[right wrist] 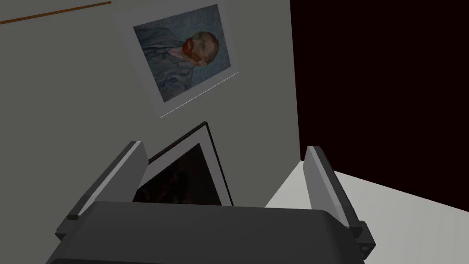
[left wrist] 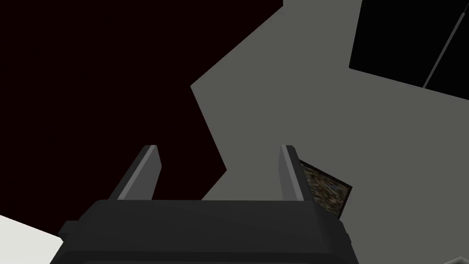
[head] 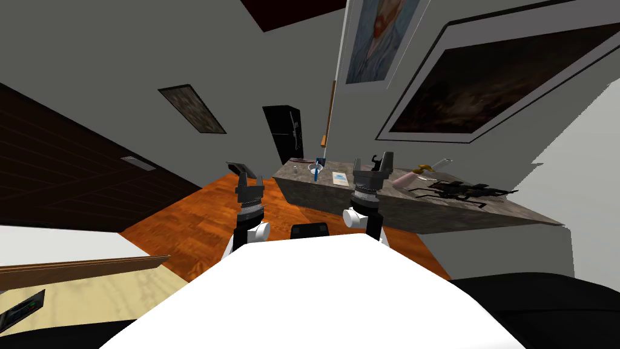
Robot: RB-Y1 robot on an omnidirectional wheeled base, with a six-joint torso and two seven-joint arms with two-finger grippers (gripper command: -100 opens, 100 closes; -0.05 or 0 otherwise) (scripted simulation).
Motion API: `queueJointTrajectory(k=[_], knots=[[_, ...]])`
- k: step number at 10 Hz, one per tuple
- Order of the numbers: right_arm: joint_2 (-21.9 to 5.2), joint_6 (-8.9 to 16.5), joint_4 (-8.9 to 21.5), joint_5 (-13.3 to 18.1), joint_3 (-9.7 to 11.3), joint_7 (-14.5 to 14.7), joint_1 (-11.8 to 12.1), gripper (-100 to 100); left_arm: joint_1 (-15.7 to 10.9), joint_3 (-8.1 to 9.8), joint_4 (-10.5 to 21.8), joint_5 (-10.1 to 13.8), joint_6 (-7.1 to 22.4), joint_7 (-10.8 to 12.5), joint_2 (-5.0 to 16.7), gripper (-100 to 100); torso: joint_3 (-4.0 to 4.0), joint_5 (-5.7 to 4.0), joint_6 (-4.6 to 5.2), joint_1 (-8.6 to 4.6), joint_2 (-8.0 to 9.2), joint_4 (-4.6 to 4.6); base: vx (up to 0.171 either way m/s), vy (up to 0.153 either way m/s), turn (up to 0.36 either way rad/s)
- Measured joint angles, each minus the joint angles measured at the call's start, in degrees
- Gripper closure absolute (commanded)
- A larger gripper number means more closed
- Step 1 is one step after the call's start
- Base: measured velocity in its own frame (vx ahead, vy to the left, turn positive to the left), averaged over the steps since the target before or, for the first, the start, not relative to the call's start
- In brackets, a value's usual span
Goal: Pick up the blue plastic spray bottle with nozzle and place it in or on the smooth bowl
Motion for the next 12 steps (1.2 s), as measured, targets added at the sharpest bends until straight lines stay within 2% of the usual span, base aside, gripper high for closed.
queueJointTrajectory(k=[2, 4, 6, 8, 9, 12], knots=[[-2.5, 0.4, 0.8, -0.1, 0.4, 0.3, -0.5, -100, 0.0, 0.00, 0.0, 0.0, 0.0, 0.0, 0.0, 0, 0.01, 0.01, 0.00, 0.04, 0.02, 0.00, -0.010, 0.022, -0.046], [-5.4, 1.5, 1.3, 0.2, 2.1, 1.4, -0.7, -100, 0.0, 0.00, 0.0, 0.0, 0.0, 0.0, 0.0, 0, 0.03, 0.02, 0.00, 0.10, 0.05, 0.01, -0.012, 0.032, -0.071], [-8.4, 2.8, 3.8, 0.3, 3.4, 2.6, -2.6, -100, 0.0, 0.00, 0.0, 0.0, 0.0, 0.0, 0.0, 0, 0.02, 0.03, 0.00, 0.16, 0.04, 0.01, -0.020, 0.050, -0.080], [-11.4, 6.0, 4.5, 0.3, 5.2, 4.1, -4.2, -100, 0.0, 0.00, 0.0, 0.0, 0.0, 0.0, 0.0, 0, 0.04, 0.05, 0.00, 0.22, 0.07, 0.02, -0.022, 0.048, -0.066], [-12.0, 6.7, 5.0, 0.4, 5.8, 4.6, -4.4, -100, 0.0, 0.00, 0.0, 0.0, 0.0, 0.0, 0.0, 0, 0.04, 0.04, -0.01, 0.16, 0.07, 0.01, -0.013, 0.029, -0.055], [-14.9, 9.0, 10.1, 1.0, 9.4, 7.6, -8.0, -100, 0.0, 0.00, 0.0, 0.0, 0.0, 0.0, 0.0, 0, 0.00, 0.05, 0.00, 0.25, 0.01, 0.00, -0.013, 0.066, -0.114]])
